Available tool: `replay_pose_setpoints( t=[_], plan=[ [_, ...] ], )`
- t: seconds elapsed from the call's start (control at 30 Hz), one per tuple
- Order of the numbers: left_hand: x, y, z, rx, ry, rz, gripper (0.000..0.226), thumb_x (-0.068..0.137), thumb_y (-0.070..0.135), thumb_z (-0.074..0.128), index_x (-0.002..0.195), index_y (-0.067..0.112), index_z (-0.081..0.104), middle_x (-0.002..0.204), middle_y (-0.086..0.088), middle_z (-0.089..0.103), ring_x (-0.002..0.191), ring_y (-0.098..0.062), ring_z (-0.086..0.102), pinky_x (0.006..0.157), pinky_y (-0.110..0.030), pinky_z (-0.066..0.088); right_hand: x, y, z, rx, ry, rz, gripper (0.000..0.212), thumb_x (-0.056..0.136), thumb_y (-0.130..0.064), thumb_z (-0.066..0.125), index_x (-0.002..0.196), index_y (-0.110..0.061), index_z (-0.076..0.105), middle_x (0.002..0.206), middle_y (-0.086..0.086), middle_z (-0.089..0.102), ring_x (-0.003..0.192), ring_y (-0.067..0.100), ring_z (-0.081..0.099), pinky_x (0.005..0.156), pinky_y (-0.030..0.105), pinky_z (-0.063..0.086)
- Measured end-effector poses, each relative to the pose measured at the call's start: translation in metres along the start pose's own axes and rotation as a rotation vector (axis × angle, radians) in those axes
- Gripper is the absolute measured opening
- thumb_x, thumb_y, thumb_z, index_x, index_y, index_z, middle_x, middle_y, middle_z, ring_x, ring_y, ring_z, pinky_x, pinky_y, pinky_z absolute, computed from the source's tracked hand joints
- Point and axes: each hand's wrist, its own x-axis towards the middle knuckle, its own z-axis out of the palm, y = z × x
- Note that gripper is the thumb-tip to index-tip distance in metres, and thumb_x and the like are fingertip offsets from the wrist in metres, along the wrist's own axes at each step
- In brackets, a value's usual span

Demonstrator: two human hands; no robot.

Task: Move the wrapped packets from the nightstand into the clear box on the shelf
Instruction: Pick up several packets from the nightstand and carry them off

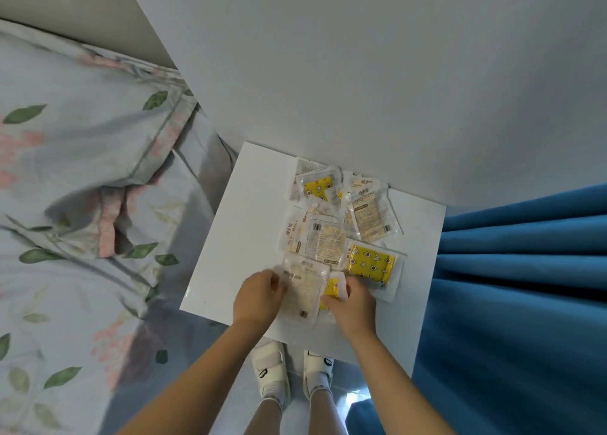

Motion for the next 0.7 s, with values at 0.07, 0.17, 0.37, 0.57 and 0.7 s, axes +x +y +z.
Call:
replay_pose_setpoints(
  t=[0.07, 0.17, 0.37, 0.57, 0.7],
  plan=[
    [-0.004, -0.008, 0.003, -0.042, -0.002, -0.037, 0.025, 0.096, 0.031, 0.052, 0.075, 0.017, 0.050, 0.070, 0.005, 0.054, 0.073, -0.018, 0.055, 0.053, -0.016, 0.034, -0.006, 0.002, 0.000, 0.072, -0.011, 0.012, 0.012, 0.086, -0.015, 0.068, 0.096, -0.020, 0.063, 0.088, -0.007, 0.063, 0.085, 0.014, 0.061, 0.057, 0.007, 0.038],
    [-0.006, -0.014, 0.002, -0.214, -0.045, -0.046, 0.018, 0.098, 0.026, 0.049, 0.087, 0.013, 0.052, 0.080, 0.003, 0.059, 0.079, -0.019, 0.058, 0.060, -0.015, 0.040, -0.015, 0.004, -0.001, 0.222, 0.013, 0.081, 0.011, 0.092, -0.025, 0.061, 0.103, -0.027, 0.062, 0.097, -0.005, 0.067, 0.096, 0.016, 0.064, 0.077, 0.026, 0.054],
    [-0.022, -0.006, -0.023, -0.488, -0.286, 0.316, 0.026, 0.097, 0.035, 0.044, 0.121, 0.027, 0.054, 0.123, 0.017, 0.056, 0.115, 0.004, 0.053, 0.097, -0.011, 0.040, -0.021, -0.019, -0.028, 0.188, -0.213, 0.023, 0.016, 0.095, -0.027, 0.056, 0.109, -0.029, 0.064, 0.098, -0.012, 0.068, 0.092, 0.002, 0.062, 0.068, 0.016, 0.045],
    [-0.016, 0.004, -0.048, -0.641, -0.424, 0.162, 0.016, 0.099, 0.019, 0.047, 0.112, 0.022, 0.056, 0.112, 0.007, 0.067, 0.103, -0.008, 0.066, 0.090, -0.026, 0.054, -0.011, -0.054, -0.050, 0.309, -0.463, 0.058, 0.024, 0.100, -0.023, 0.046, 0.101, -0.032, 0.068, 0.094, -0.009, 0.075, 0.094, 0.009, 0.069, 0.086, 0.032, 0.055],
    [-0.018, 0.013, -0.050, -0.716, -0.457, 0.187, 0.027, 0.092, 0.017, 0.061, 0.119, 0.020, 0.060, 0.115, 0.003, 0.071, 0.106, -0.012, 0.067, 0.091, -0.027, 0.054, 0.000, -0.071, -0.041, 0.184, -0.492, -0.035, 0.024, 0.100, -0.025, 0.047, 0.094, -0.036, 0.068, 0.096, -0.014, 0.074, 0.099, 0.006, 0.067, 0.097, 0.034, 0.050]
  ],
)
